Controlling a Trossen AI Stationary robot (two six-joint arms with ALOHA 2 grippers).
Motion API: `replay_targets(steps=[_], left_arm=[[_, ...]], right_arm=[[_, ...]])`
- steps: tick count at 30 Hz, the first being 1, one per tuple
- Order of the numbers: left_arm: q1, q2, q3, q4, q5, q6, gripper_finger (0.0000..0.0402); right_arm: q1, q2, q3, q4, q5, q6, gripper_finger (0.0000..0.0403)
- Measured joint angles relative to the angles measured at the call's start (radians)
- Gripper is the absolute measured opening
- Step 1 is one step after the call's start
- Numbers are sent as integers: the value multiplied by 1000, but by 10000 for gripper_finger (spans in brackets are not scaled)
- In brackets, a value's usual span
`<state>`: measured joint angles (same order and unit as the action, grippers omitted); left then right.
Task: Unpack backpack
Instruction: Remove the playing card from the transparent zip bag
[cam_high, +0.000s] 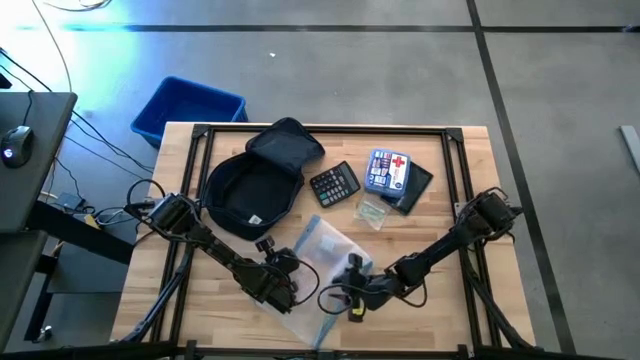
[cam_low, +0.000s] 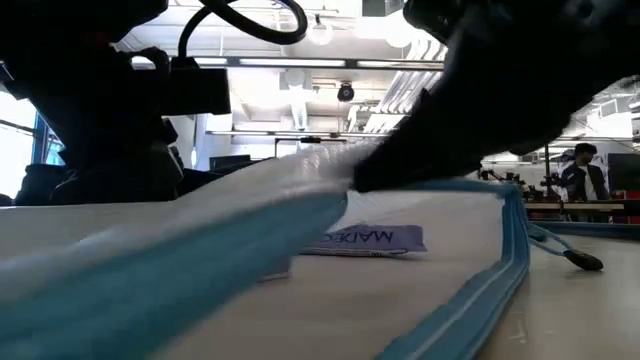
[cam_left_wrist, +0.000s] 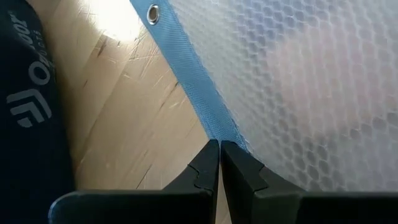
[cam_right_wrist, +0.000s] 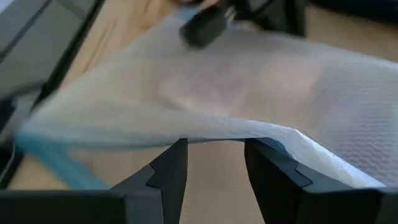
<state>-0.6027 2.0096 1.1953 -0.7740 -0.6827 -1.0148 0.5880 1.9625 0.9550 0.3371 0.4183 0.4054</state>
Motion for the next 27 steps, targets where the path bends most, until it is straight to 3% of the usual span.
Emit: replay_targets(steps=[6, 11, 15, 19, 22, 27], left_arm=[[-3, -4, 26, -104, 102, -89, 0], [-3, -2, 15, -17, 116, -82, 0], [9, -5, -5, 72, 110, -49, 0], [15, -3, -21, 88, 97, -50, 0], [14, -2, -20, 51, 71, -51, 0], [8, 1, 16, -94, 100, -121, 0]], right_arm=[[1, 5, 0, -136, -100, 65, 144], [0, 57, 0, -44, -93, 22, 144], [-12, 91, 1, 59, -64, -27, 144], [-25, 89, -1, 160, 59, -96, 144], [-26, 75, -1, 175, 112, -126, 150], [-27, 68, 0, 114, 98, -90, 183]])
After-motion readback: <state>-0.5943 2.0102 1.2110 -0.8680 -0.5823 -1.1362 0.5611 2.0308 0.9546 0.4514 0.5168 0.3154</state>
